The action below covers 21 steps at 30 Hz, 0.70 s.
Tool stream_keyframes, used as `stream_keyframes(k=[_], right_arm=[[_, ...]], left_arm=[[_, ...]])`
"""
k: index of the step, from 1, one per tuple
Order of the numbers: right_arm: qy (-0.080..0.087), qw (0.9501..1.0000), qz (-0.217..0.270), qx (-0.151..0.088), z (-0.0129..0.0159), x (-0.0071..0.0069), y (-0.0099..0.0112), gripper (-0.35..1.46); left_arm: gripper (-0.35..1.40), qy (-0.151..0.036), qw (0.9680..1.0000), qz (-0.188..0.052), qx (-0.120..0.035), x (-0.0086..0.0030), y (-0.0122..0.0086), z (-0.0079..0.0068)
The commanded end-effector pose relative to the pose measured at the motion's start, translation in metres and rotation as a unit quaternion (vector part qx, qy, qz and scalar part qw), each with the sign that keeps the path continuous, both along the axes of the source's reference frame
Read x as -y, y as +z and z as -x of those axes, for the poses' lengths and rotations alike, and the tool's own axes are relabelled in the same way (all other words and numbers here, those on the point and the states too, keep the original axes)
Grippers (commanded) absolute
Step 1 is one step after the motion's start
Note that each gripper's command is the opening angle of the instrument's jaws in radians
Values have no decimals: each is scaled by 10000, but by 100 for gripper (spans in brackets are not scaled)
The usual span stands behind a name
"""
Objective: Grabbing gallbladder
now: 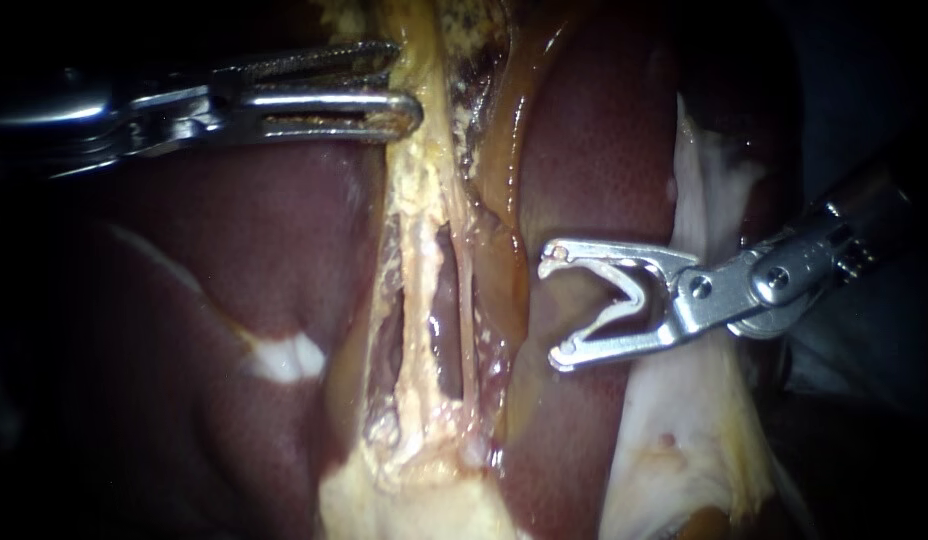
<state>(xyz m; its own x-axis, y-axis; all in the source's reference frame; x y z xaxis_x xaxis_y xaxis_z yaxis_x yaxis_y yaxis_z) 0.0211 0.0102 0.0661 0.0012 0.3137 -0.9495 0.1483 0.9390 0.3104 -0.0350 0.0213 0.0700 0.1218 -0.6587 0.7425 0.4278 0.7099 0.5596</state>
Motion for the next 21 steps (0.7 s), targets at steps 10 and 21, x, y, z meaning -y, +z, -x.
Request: stream_keyframes(k=[10, 21], right_arm=[[-2, 10000, -1, -4, 0, 0, -2, 57], [-2, 10000, -1, -4, 0, 1, -2, 57]], left_arm=[[-35, 37, 10000, -19, -71, 0, -2, -11], [-35, 32, 9999, -40, -164, 2, -3, -27]])
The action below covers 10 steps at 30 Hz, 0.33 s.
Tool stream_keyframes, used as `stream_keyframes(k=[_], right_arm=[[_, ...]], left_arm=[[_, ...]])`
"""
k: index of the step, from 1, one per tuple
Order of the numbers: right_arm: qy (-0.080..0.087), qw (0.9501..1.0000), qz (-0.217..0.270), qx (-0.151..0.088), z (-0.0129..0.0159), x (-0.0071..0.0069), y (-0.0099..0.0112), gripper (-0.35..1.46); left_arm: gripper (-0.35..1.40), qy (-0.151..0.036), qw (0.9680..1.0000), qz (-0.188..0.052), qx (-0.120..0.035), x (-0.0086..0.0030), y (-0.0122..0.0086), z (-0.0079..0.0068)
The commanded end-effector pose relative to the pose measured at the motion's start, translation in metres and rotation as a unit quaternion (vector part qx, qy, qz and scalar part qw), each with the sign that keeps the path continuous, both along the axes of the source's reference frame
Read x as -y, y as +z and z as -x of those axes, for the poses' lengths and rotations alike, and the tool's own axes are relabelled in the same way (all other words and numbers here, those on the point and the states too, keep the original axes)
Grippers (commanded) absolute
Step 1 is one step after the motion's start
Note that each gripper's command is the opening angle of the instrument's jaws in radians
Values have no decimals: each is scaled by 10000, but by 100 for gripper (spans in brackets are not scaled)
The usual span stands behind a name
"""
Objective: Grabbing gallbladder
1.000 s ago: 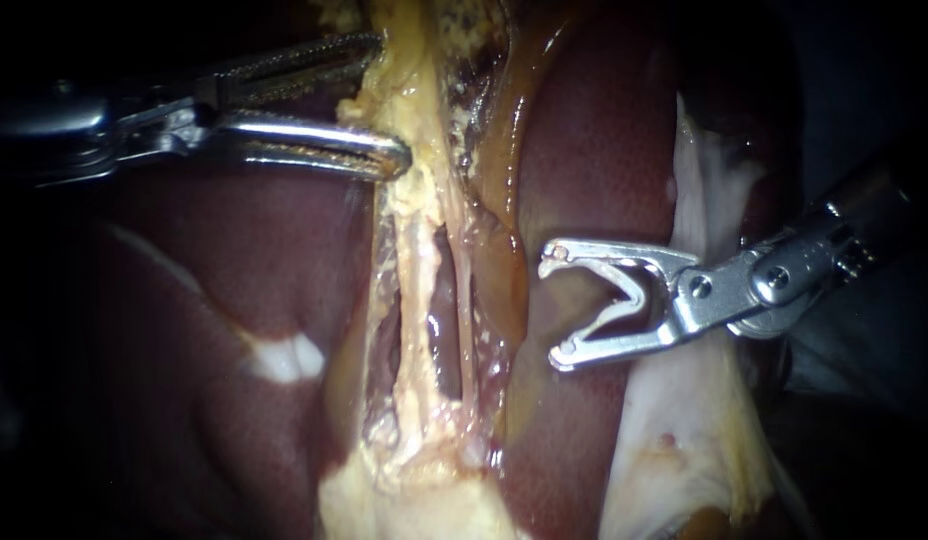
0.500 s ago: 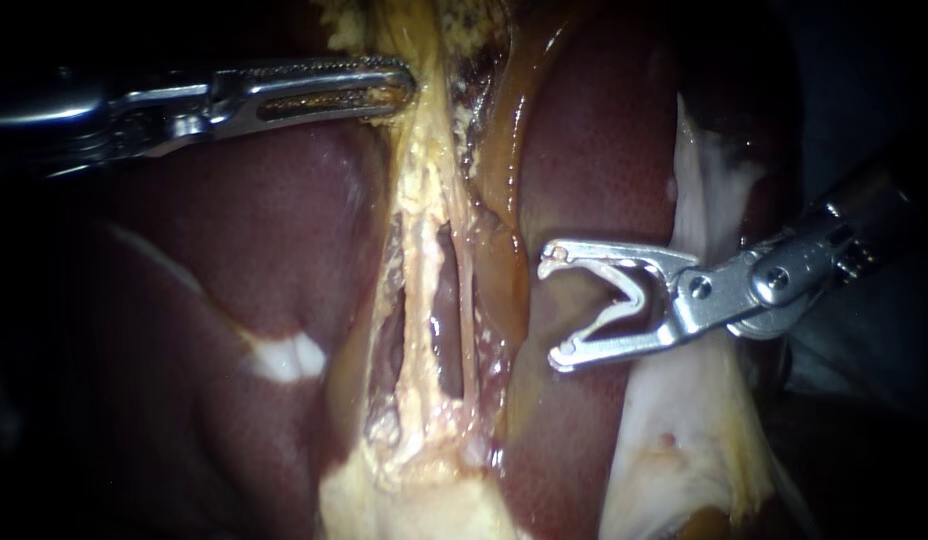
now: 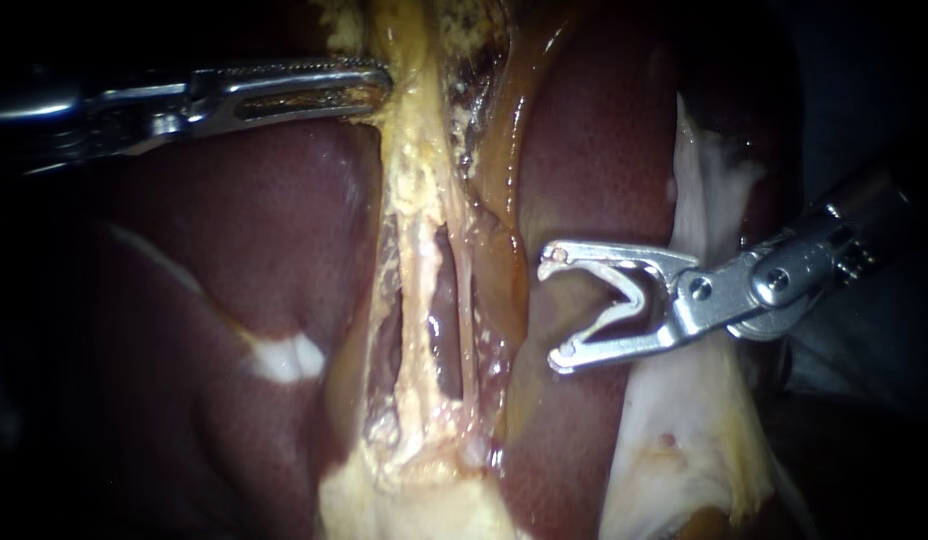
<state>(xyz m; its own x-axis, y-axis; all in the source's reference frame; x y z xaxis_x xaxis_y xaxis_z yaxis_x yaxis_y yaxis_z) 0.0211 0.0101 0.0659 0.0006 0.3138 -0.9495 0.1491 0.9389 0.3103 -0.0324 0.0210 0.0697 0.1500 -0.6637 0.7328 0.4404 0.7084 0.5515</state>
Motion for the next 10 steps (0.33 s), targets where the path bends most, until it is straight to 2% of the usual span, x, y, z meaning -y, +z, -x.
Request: stream_keyframes(k=[1, 10], right_arm=[[1, 10000, 0, 0, 0, 0, 0, 57], [2, 10000, 0, 0, 0, 0, 1, 57]], left_arm=[[-35, -7, 10000, 1, -6, 0, 1, 0], [-35, -2, 10000, -7, -37, -1, 3, -2]])
